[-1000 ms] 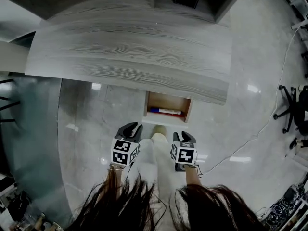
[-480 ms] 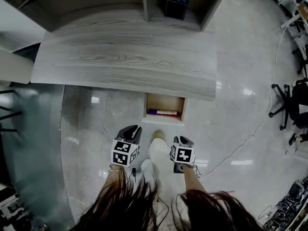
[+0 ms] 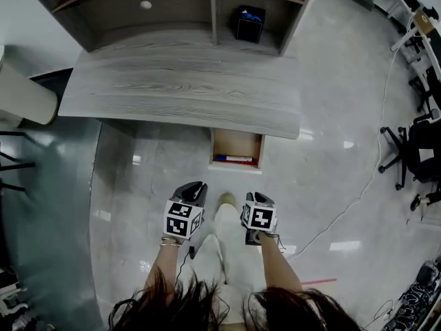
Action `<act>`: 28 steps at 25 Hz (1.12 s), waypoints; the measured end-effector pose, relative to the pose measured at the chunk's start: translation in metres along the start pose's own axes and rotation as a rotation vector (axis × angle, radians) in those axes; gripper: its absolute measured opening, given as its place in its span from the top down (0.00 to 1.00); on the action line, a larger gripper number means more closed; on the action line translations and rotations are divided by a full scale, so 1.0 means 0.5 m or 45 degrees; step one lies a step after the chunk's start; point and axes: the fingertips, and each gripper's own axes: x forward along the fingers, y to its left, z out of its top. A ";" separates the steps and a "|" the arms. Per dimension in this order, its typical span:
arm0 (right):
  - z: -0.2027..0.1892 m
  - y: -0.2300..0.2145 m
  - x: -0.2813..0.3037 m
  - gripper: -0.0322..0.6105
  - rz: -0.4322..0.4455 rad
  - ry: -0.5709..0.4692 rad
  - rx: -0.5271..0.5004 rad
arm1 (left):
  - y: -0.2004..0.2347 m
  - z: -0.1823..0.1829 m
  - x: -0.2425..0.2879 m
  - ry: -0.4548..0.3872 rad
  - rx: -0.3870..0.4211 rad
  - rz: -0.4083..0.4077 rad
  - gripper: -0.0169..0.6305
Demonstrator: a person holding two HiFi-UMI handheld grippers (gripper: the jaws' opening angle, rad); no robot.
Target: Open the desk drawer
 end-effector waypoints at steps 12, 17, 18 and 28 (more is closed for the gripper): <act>-0.018 0.059 -0.090 0.83 0.013 -0.147 0.013 | -0.060 -0.029 -0.102 -0.018 0.010 -0.020 0.90; -0.010 0.087 -0.136 0.84 -0.001 -0.224 0.013 | -0.072 -0.033 -0.150 -0.047 0.000 -0.017 0.91; -0.012 0.094 -0.145 0.84 0.000 -0.238 0.017 | -0.074 -0.034 -0.160 -0.054 0.001 -0.017 0.91; -0.032 0.141 -0.235 0.88 -0.009 -0.370 -0.031 | -0.093 -0.004 -0.258 -0.187 -0.036 -0.014 0.91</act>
